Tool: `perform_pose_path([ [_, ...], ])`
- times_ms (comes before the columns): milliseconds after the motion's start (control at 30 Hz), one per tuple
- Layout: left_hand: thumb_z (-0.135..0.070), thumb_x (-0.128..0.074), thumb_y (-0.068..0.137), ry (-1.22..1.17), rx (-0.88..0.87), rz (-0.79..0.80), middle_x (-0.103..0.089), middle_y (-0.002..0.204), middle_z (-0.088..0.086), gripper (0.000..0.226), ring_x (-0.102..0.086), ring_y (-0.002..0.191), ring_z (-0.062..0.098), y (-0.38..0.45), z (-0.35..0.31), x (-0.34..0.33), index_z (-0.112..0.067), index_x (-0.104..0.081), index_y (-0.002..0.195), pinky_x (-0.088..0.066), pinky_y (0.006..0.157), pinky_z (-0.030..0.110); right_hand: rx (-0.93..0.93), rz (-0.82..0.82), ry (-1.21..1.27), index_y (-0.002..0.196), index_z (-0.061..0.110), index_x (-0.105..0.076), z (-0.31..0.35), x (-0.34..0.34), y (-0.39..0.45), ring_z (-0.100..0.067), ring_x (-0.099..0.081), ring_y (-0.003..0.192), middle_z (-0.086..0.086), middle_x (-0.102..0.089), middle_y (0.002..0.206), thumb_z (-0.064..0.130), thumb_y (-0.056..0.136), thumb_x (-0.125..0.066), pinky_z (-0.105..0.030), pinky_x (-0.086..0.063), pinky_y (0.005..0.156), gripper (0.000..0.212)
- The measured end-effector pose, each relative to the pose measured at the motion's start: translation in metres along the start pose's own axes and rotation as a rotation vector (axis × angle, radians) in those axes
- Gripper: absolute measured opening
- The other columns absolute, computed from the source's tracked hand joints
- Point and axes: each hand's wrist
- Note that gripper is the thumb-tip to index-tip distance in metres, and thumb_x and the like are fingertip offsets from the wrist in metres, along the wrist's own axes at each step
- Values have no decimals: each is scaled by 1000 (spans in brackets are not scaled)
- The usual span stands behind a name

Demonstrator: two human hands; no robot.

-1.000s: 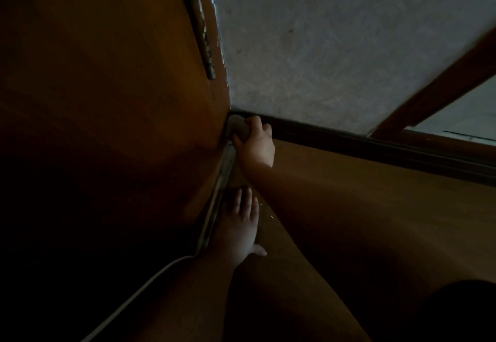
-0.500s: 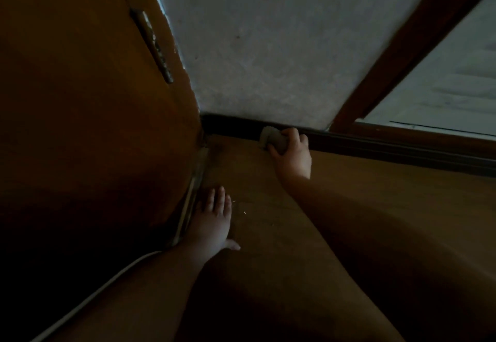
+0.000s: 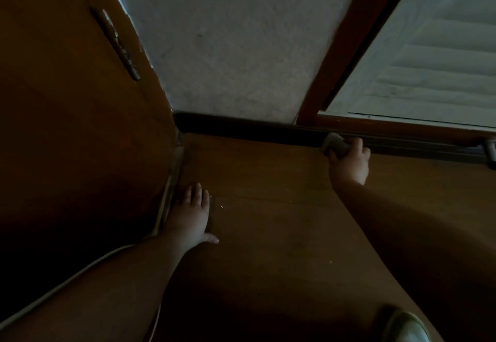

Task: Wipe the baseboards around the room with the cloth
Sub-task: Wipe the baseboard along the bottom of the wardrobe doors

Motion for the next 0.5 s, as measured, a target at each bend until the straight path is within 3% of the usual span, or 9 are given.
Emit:
perform_pose_path([
  [67,-75,-66,70,8,-15,2,20,162,15,132,9,150,38,1,-1,1,-10,10,155,-19,118,53,-56,-36,2,121,15,-44,-1,2,-2,-38,-58,105,-17,-46,127,27,90,-68,-47,-51,86,41],
  [167,-73,-67,71,8,-31,15,20,161,17,132,10,150,40,1,-1,4,-8,12,155,-15,120,55,28,-19,13,119,14,-46,13,-9,-14,-35,-58,105,-15,-48,125,30,90,-69,-43,-51,83,40],
  [333,-70,-69,72,3,-46,15,22,161,18,132,12,150,39,0,1,7,-7,12,155,-10,120,53,289,158,103,124,24,-53,72,-54,-52,-12,-53,94,-2,-52,121,36,86,-72,-13,-36,68,44],
  [400,-70,-68,74,18,-50,20,21,161,18,130,11,150,39,-2,0,9,-8,13,155,-10,120,53,381,234,152,124,24,-57,102,-73,-69,-8,-50,92,-2,-55,118,37,85,-73,-14,-36,68,44],
  [500,-68,-69,75,50,-48,26,20,161,19,129,11,150,40,-3,-4,14,-9,13,155,-11,121,55,448,319,215,122,20,-61,146,-98,-92,-16,-57,96,-5,-59,113,36,83,-74,-22,-39,77,44],
])
Point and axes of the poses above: each hand's wrist, its own y-axis towards the middle knuckle, its own x-axis out of the back of the hand, z = x × y
